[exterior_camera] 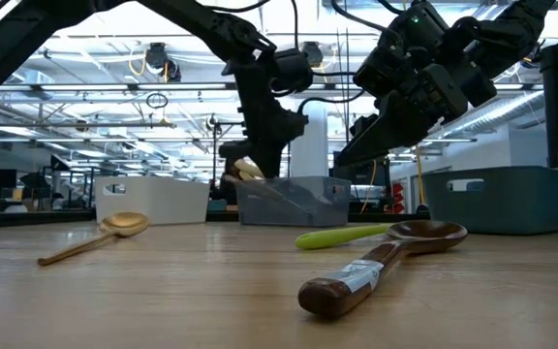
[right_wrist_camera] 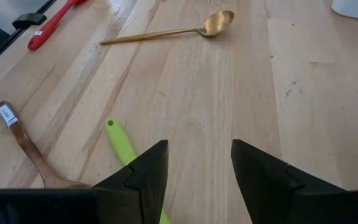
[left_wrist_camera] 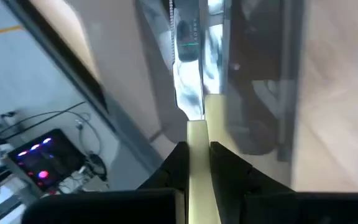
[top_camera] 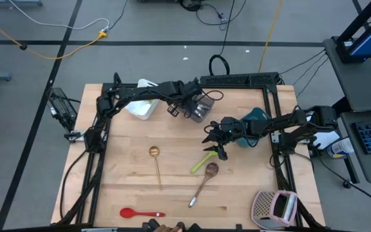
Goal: Pick & Place Kitchen Items
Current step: Put the yellow table knife into the black bin, then put the green serving spoon into the blue bin
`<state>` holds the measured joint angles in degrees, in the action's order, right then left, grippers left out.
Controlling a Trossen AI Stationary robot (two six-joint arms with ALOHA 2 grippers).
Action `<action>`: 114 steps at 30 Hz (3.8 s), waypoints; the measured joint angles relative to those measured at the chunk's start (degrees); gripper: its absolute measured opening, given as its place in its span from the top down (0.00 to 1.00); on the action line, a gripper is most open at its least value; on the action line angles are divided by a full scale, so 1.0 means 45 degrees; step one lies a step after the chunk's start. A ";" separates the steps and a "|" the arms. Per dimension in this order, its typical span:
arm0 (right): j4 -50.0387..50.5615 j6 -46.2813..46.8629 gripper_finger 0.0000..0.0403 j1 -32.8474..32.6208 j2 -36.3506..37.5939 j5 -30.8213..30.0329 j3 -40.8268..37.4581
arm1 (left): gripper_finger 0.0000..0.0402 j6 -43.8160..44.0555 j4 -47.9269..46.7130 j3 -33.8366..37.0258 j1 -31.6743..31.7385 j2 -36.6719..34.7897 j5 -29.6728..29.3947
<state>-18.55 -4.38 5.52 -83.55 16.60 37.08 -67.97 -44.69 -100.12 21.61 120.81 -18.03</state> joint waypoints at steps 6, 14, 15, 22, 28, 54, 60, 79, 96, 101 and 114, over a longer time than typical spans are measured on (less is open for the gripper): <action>0.0000 0.0000 0.58 0.0000 0.0000 0.0000 0.0000 | 0.87 0.0168 0.0673 0.0000 0.0017 0.0000 -0.0048; -0.0092 -0.0427 0.57 -0.0003 0.0000 -0.0027 0.0000 | 0.63 0.1477 0.0684 0.0058 -0.0084 -0.0005 -0.0022; -0.0094 -0.0611 0.57 -0.0038 0.0000 -0.0005 0.0000 | 0.60 0.1695 0.0673 0.0058 -0.0128 -0.0005 -0.0009; 0.0137 -0.1265 0.57 -0.0470 0.0000 0.0006 0.0000 | 0.53 0.4560 -0.0036 0.0068 -0.0360 -0.0922 0.0963; 0.0307 -0.1873 0.58 -0.1038 -0.0005 0.0044 -0.0005 | 0.52 0.6476 -0.0690 0.0068 -0.0271 -0.2548 0.3050; -0.0653 -0.2572 0.58 -0.0723 -0.3506 0.0466 0.0015 | 0.52 0.9386 -0.1922 0.0063 -0.0263 -0.6906 0.3352; -0.0316 -0.3175 0.68 -0.0615 -0.3453 0.0351 0.0013 | 0.52 0.9386 -0.2045 0.0063 -0.0258 -0.6892 0.3352; 0.1956 -0.3806 0.93 -0.0250 -0.0414 0.0124 -0.0015 | 0.52 0.9396 -0.2045 0.0063 -0.0259 -0.6887 0.3343; 1.0036 -0.6873 0.93 0.2279 0.7634 -0.1365 -0.0015 | 0.52 0.9148 -0.2011 0.0063 -0.0263 -0.6887 0.3352; 1.0382 -0.7251 0.92 0.3848 0.8277 -0.0045 -0.0140 | 0.52 0.9148 -0.2015 0.0063 -0.0276 -0.6887 0.3363; 1.3018 -0.9169 0.92 0.6188 0.8269 -0.1196 -0.0787 | 0.52 0.9132 -0.2065 0.0063 -0.0336 -0.6887 0.3430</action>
<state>40.03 -45.65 33.36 -46.34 11.22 33.54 -26.88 -53.98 -99.83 20.10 89.82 -2.59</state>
